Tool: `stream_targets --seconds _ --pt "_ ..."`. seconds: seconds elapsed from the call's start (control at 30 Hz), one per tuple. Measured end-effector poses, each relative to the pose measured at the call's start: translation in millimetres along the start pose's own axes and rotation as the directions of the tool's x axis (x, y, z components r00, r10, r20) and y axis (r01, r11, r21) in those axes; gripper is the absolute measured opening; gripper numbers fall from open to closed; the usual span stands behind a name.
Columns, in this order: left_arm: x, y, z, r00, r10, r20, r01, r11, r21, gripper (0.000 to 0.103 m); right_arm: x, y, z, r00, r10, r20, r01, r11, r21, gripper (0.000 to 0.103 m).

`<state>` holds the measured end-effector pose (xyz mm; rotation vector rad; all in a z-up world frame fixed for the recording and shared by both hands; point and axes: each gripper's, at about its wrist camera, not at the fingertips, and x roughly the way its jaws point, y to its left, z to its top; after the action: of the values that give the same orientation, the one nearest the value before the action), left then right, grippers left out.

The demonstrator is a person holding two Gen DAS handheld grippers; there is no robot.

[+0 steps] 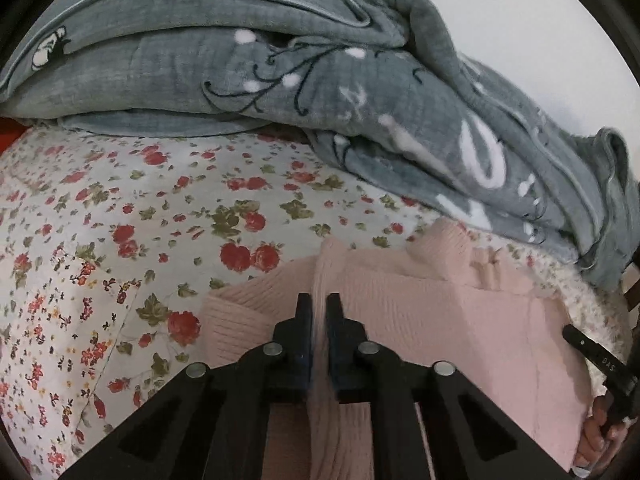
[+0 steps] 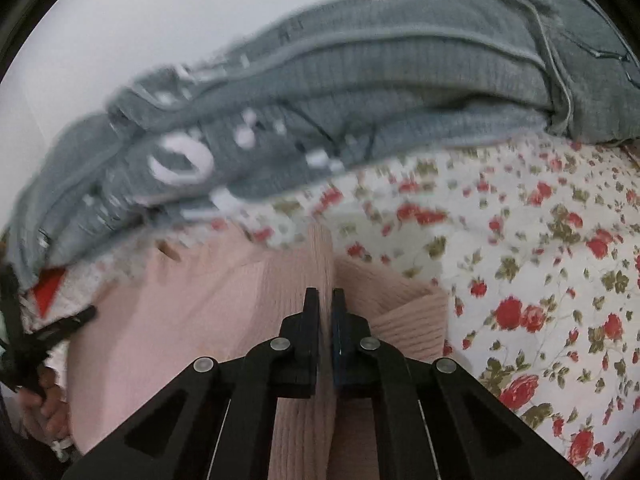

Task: Fold small clothes

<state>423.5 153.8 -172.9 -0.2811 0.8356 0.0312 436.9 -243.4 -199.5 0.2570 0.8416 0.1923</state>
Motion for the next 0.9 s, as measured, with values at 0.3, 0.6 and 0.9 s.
stream_targets --seconds 0.3,0.6,0.9 --pt "-39.6 9.3 -2.5 0.998 -0.056 0.006 0.056 0.998 0.012 0.053 -45.8 9.7 4.3 0.998 -0.044 0.04 0.046 0.997 -0.066 0.054" --pt "-62.3 29.4 -47.9 0.994 -0.095 -0.055 0.094 0.995 -0.035 0.061 -79.0 -5.7 -40.0 0.999 -0.036 -0.035 0.033 0.996 -0.083 0.074" --pt "-32.1 39.5 -58.6 0.977 -0.188 -0.098 0.178 0.979 -0.103 0.064 -65.0 -23.0 -62.1 0.995 0.011 -0.099 -0.011 1.0 -0.006 0.075"
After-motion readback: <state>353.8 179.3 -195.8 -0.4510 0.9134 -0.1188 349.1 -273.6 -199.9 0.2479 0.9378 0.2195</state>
